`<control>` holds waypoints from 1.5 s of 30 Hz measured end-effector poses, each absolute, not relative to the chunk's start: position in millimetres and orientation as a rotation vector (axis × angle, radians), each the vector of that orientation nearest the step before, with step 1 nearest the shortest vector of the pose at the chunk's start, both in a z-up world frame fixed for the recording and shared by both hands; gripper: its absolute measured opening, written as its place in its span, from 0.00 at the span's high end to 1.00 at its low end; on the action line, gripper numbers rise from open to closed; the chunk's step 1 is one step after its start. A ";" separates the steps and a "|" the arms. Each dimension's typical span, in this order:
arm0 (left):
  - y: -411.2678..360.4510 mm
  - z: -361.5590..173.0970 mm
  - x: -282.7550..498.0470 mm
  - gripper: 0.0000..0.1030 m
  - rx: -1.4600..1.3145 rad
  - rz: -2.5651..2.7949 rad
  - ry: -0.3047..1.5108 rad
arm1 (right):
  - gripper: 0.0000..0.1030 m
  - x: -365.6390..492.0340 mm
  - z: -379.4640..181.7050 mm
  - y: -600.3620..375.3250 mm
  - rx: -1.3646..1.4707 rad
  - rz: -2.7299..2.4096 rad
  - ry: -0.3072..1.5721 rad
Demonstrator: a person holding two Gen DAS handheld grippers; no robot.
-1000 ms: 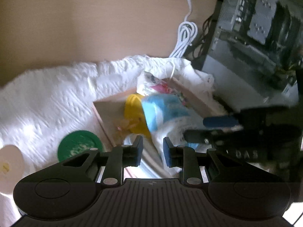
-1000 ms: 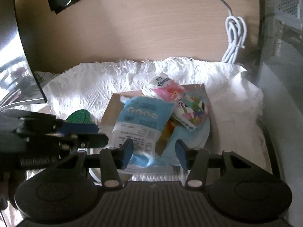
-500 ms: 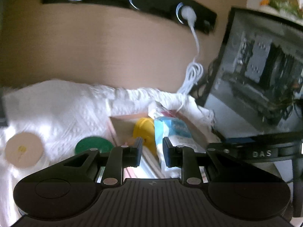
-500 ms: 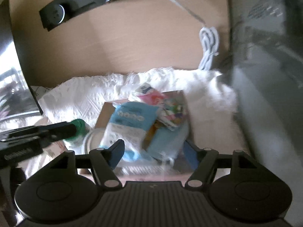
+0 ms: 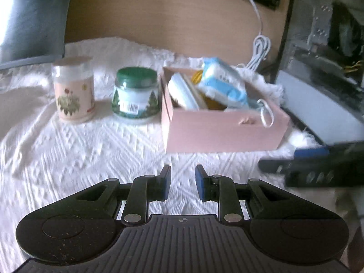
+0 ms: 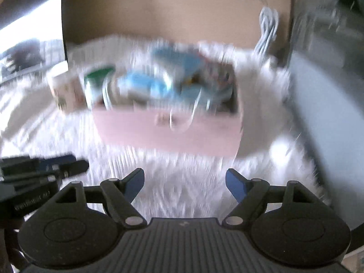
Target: Organize soft objects
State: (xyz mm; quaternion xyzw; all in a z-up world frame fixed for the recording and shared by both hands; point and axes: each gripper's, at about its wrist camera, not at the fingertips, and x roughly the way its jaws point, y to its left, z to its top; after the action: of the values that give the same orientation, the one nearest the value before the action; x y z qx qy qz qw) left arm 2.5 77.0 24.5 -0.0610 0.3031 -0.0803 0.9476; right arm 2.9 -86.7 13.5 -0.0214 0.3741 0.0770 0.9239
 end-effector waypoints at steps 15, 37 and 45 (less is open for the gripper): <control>58.8 5.8 5.6 0.76 -0.122 -0.034 0.645 | 0.00 18.7 -14.9 -81.2 -0.085 0.151 0.734; 56.6 6.0 4.5 0.76 -0.077 -0.039 0.649 | 0.00 17.8 -15.6 -85.5 -0.070 0.155 0.698; 57.2 6.2 4.2 0.76 -0.083 -0.041 0.648 | 0.00 17.5 -15.3 -85.4 -0.070 0.155 0.698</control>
State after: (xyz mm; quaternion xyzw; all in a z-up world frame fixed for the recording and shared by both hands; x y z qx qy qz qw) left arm 4.2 57.2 6.2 -0.0407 0.3185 -0.0201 0.9468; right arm 17.5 -85.4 -15.3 -0.0343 0.3416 0.0760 0.9361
